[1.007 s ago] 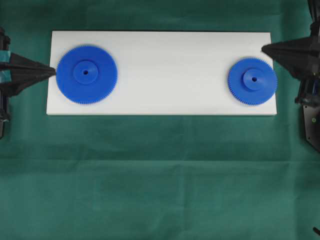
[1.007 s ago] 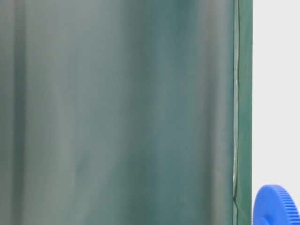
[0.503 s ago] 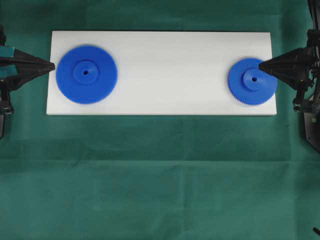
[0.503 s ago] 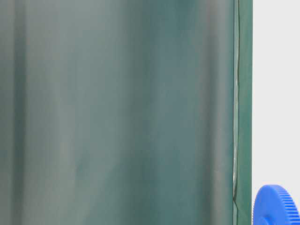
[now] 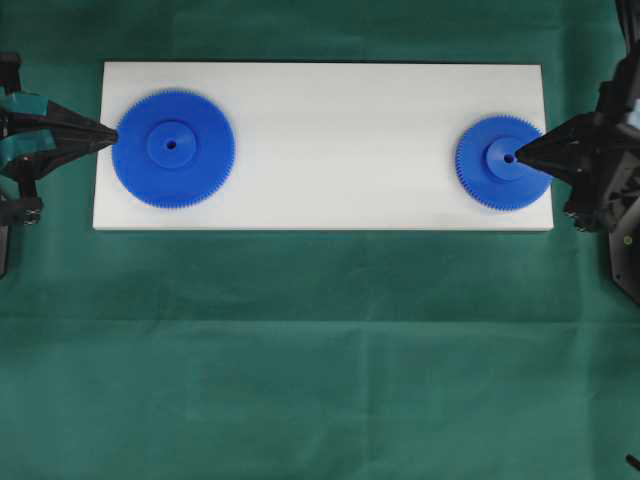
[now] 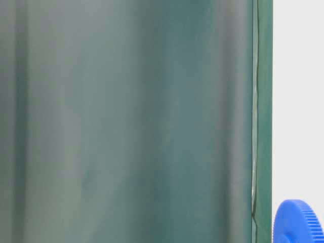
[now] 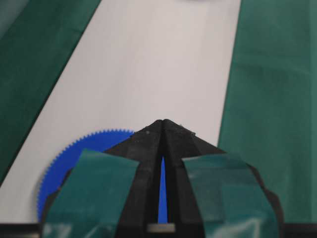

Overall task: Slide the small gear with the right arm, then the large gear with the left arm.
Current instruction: 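Lower the right gripper tip onto the center hub of the small blue gear, then slide the small blue gear leftward with the right gripper toward the large gear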

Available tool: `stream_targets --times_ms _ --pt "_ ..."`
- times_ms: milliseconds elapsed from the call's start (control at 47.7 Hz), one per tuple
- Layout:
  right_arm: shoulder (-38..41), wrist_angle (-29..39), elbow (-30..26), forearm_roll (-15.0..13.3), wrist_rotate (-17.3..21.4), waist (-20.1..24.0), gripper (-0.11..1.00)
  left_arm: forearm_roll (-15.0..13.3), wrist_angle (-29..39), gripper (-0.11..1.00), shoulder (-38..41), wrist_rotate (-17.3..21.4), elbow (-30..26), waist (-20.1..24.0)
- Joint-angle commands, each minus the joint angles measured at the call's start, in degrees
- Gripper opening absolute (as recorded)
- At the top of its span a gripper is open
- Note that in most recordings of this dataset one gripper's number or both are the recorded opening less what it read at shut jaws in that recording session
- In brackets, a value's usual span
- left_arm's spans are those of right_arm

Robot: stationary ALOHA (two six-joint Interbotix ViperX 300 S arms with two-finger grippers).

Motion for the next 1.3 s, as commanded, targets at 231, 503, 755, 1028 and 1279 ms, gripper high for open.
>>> stream_targets --times_ms 231,503,755,1028,1279 --pt "9.32 -2.02 0.88 -3.25 4.66 -3.78 0.5 -0.09 -2.9 0.0 0.7 -0.53 0.62 0.44" --pt "13.54 -5.71 2.02 -4.57 5.36 -4.22 0.5 -0.09 -4.04 0.0 0.7 -1.93 1.67 0.44" --pt "14.85 -10.55 3.96 -5.45 5.36 -7.03 0.5 -0.09 -4.22 0.0 0.7 -2.37 2.02 0.0" --pt "16.7 -13.36 4.39 -5.54 5.36 -7.29 0.5 -0.09 -5.27 0.0 0.7 -2.37 2.2 -0.26" --pt "19.6 -15.64 4.39 -5.54 5.36 -7.38 0.5 -0.18 -5.27 0.0 0.7 -2.37 2.37 -0.26"
